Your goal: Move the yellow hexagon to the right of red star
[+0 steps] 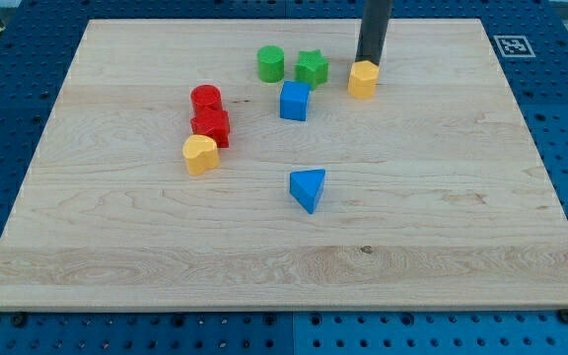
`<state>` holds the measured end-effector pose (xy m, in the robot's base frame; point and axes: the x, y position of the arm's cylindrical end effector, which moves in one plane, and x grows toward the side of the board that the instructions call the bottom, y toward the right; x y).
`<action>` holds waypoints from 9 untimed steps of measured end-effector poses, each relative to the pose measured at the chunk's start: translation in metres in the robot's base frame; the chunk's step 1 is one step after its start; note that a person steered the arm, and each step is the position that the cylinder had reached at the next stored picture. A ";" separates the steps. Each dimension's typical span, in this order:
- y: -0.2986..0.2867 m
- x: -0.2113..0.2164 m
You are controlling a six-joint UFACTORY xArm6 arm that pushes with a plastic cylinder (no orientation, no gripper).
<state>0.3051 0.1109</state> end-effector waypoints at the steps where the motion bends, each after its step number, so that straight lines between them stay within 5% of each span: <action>1: -0.001 0.017; 3: -0.008 0.085; 6: -0.014 0.119; 9: -0.111 0.120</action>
